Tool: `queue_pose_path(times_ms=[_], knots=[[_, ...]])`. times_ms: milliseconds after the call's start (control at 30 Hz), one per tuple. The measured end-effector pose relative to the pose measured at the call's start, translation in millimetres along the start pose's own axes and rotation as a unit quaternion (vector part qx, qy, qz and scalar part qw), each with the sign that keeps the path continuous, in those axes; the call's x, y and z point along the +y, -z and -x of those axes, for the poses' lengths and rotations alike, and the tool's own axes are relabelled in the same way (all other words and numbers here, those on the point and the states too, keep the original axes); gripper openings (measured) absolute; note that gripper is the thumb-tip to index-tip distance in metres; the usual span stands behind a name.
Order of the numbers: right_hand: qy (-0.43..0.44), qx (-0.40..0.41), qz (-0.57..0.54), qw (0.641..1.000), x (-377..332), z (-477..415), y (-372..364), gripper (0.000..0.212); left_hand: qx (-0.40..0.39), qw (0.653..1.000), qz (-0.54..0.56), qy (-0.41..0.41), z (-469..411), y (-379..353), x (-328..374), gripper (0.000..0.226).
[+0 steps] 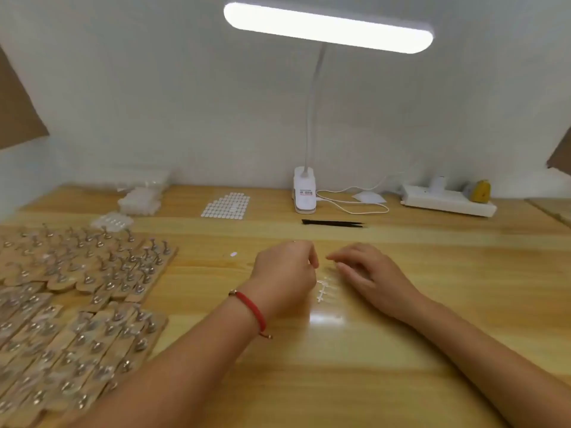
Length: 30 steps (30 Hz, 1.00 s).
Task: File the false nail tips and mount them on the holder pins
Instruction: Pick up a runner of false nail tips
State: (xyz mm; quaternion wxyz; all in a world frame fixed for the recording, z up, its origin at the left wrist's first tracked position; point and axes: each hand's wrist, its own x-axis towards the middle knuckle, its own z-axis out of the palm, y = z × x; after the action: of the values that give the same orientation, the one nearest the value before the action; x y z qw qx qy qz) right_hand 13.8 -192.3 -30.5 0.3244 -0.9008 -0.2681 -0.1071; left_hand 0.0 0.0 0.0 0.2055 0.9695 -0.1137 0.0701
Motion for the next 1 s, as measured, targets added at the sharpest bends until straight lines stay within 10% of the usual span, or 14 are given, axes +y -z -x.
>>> queue_pose_path(times_ms=[400,633,1000], knots=[[0.023,-0.021,0.037,0.999,0.3,5.6,-0.7,0.024,-0.019,0.995,-0.036,-0.094,24.5,60.4,-52.6,0.018],[0.021,-0.022,0.037,0.999,-5.4,4.6,-0.3,0.024,-0.157,0.923,-0.329,0.127,8.5,119.8,-143.9,0.063],[0.018,-0.029,0.044,0.998,-8.1,5.0,0.0,0.026,-0.159,0.942,-0.295,0.012,6.0,103.9,-141.1,0.031]])
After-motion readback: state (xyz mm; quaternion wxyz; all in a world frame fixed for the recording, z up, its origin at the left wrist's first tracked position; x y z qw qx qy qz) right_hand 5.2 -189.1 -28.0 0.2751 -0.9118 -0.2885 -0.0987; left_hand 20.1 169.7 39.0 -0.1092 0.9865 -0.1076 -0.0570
